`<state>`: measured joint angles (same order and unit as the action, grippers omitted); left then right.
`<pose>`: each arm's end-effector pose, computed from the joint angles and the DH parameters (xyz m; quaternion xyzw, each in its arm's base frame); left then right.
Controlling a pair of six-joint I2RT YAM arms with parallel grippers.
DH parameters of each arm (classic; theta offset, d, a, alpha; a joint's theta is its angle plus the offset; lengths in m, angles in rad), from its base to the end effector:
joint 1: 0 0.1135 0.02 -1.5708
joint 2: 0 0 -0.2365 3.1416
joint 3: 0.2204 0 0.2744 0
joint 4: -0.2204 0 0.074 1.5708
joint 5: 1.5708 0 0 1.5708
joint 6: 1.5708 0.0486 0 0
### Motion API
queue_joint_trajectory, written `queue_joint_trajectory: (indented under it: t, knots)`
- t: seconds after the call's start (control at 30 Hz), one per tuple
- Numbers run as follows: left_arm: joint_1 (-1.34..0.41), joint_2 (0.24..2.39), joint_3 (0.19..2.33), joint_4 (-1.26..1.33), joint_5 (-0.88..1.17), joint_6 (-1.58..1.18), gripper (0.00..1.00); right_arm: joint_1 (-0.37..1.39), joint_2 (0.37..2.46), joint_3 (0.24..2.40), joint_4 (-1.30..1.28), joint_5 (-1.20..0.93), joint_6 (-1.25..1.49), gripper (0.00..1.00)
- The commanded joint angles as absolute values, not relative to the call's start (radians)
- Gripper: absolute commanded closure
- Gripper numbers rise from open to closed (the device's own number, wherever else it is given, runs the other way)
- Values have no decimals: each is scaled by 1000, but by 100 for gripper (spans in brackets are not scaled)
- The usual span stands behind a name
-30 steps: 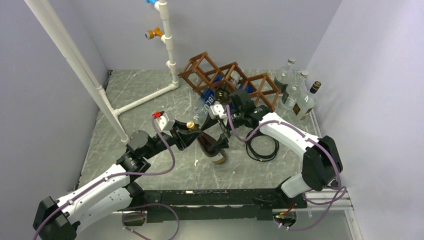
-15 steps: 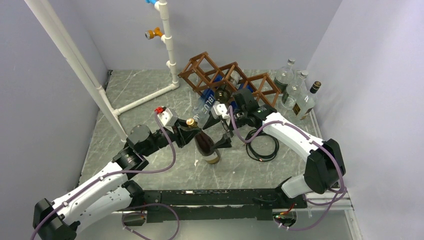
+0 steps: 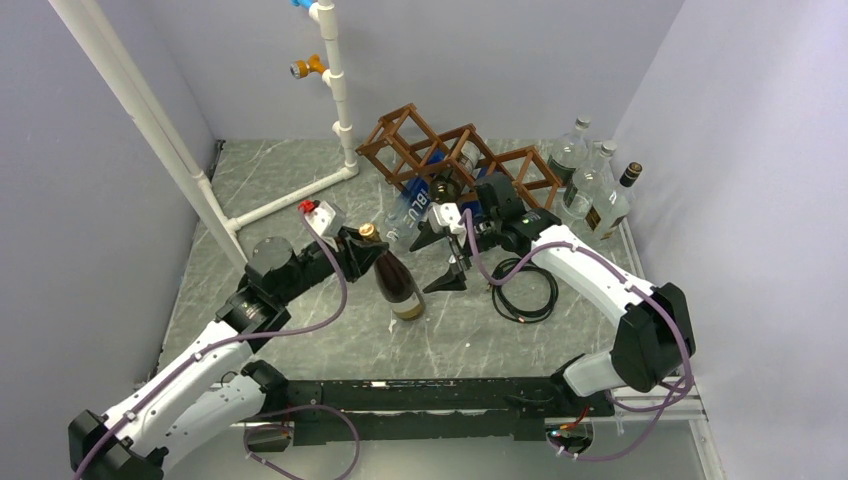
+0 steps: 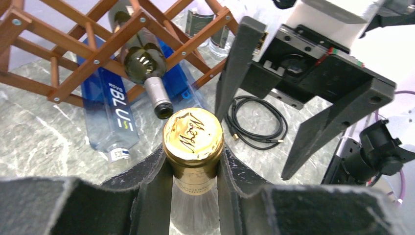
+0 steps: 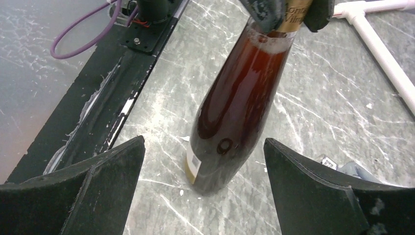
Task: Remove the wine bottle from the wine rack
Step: Place the wine bottle at the center of the board.
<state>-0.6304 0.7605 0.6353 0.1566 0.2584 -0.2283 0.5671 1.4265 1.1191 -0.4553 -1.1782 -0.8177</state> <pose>0.1888 -0.1531 0.3064 0.2285 0.6577 -0.3780 0.6102 0.2511 0.2132 0.2597 -0.6562 0.4490 0.4660 0.3882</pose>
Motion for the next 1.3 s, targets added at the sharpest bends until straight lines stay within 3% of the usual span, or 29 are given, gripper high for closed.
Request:
queue_joint_trajectory:
  t: [0.0,0.53,1.27]
  knots:
    - [-571,737,740,333,281,-248,100,555,1387,1120,-413,-1201,-822,6]
    - [-319,821,808,333,373,-295,100,541,1383,1108,-407,-1205,-828,6]
    - [-226,990,1007,298,251,-169,100,538,1377,1104,-417,-1209,-845,5]
